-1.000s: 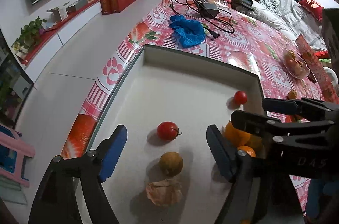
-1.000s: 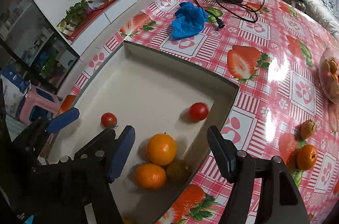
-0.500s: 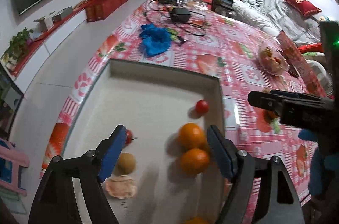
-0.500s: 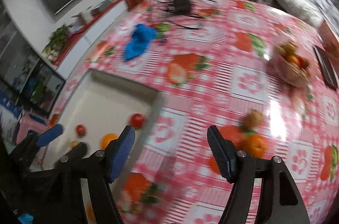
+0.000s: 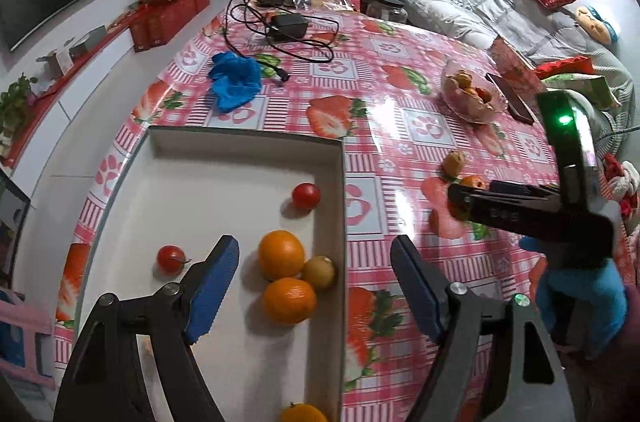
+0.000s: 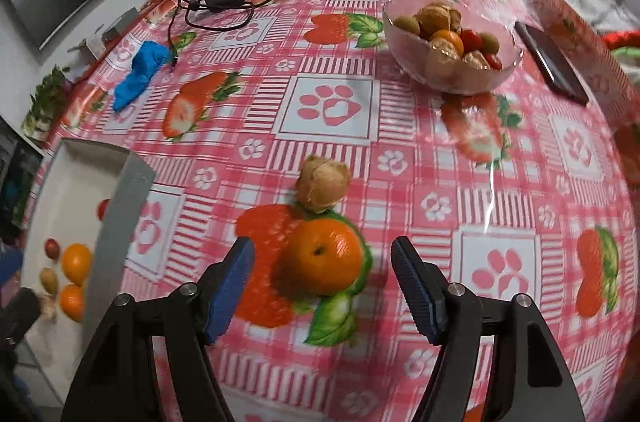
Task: Organize fruits
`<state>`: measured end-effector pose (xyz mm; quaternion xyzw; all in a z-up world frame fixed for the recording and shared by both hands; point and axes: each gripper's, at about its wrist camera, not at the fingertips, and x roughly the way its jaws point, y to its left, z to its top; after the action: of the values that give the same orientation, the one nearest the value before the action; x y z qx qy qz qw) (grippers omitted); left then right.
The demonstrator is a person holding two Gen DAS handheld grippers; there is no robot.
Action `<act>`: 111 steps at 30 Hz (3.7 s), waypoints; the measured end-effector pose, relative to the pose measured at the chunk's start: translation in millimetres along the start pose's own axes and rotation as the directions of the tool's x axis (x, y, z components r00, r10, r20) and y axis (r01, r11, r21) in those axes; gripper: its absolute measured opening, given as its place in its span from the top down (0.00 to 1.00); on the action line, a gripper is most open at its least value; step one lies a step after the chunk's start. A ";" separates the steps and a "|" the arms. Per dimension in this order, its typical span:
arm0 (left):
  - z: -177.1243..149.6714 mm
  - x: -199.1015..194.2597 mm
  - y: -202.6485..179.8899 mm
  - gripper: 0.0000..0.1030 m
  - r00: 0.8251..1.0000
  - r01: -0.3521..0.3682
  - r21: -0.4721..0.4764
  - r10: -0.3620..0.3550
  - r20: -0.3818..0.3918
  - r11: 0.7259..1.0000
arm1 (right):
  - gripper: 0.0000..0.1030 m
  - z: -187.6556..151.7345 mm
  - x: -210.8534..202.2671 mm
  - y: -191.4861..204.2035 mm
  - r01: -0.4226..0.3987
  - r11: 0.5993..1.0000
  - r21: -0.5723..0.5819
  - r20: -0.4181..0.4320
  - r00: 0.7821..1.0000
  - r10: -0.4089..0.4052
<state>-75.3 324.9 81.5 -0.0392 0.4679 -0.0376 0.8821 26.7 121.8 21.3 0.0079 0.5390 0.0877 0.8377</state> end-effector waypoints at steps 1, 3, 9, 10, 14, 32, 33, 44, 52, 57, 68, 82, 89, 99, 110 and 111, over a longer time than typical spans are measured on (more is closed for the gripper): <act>1.1 -0.2 -2.0 0.21 1.000 0.004 0.003 -0.004 -0.003 1.000 | 0.30 0.4 2.9 -1.1 -0.008 1.000 0.002 -0.003 1.000 0.008; 3.4 -1.2 -7.6 0.21 1.000 0.011 0.011 -0.011 -0.007 1.000 | 0.30 0.2 8.4 -3.8 -0.019 1.000 0.012 -0.012 1.000 0.019; 18.5 -0.3 -31.4 0.21 1.000 0.028 0.053 -0.028 -0.005 0.998 | 0.58 -1.4 7.2 -0.6 -0.014 0.999 -0.030 0.027 1.000 0.015; 22.0 1.7 -36.8 0.21 1.000 0.028 0.062 -0.028 -0.005 0.998 | 0.62 -1.5 7.1 -0.6 -0.017 0.999 -0.035 0.031 0.999 0.018; 33.6 14.0 -56.1 0.21 0.999 0.042 0.084 -0.041 -0.013 0.996 | 0.62 -7.2 2.7 -10.1 -0.046 0.998 -0.033 0.039 0.998 0.047; 58.0 134.6 -152.5 0.22 0.995 0.076 0.165 -0.063 -0.079 0.983 | 0.61 -87.1 -48.9 -86.0 -0.068 0.993 0.097 0.066 0.996 0.062; 57.7 139.8 -154.2 0.24 0.995 0.070 0.161 -0.057 -0.084 0.984 | 0.61 -89.0 -50.0 -86.3 -0.070 0.993 0.097 0.073 0.995 0.064; 44.4 136.0 -151.6 0.74 0.996 0.071 0.165 -0.060 -0.065 0.984 | 0.61 -99.6 -54.6 -82.8 -0.056 0.995 0.085 0.101 0.994 0.047; -28.6 83.4 -123.4 0.74 1.000 -0.005 0.156 0.007 -0.015 0.988 | 0.61 -116.9 -62.3 -77.9 -0.048 0.995 0.093 0.125 0.991 0.037; -70.7 52.4 -110.0 0.73 0.999 -0.035 0.096 0.036 -0.005 0.995 | 0.61 -133.7 -70.6 -74.9 -0.041 0.994 0.104 0.138 0.990 0.026; -113.5 23.7 -113.3 0.73 0.999 -0.039 0.094 0.037 0.018 0.995 | 0.61 -167.3 -86.3 -68.3 -0.022 0.995 0.100 0.147 0.989 0.007; -113.9 23.7 -114.4 0.73 0.999 -0.048 0.089 0.047 0.016 0.995 | 0.61 -168.9 -87.0 -67.6 -0.023 0.995 0.094 0.141 0.990 0.009; -113.9 23.7 -114.2 0.73 0.999 -0.048 0.088 0.047 0.016 0.995 | 0.61 -169.2 -86.8 -67.2 -0.021 0.996 0.092 0.140 0.990 0.008; -114.1 23.6 -114.0 0.73 0.999 -0.048 0.088 0.047 0.017 0.995 | 0.61 -169.2 -86.6 -66.7 -0.020 0.996 0.093 0.140 0.990 0.007; -114.3 23.6 -114.1 0.73 0.999 -0.048 0.088 0.047 0.017 0.995 | 0.61 -169.2 -86.6 -66.5 -0.020 0.996 0.093 0.140 0.990 0.007; -114.4 23.5 -114.0 0.73 0.999 -0.048 0.088 0.047 0.017 0.995 | 0.61 -169.1 -86.6 -66.6 -0.020 0.996 0.093 0.140 0.990 0.007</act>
<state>-160.3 205.2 10.1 0.0108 0.4601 -0.0370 0.8870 -151.9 29.1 21.4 0.0570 0.4824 0.0672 0.8715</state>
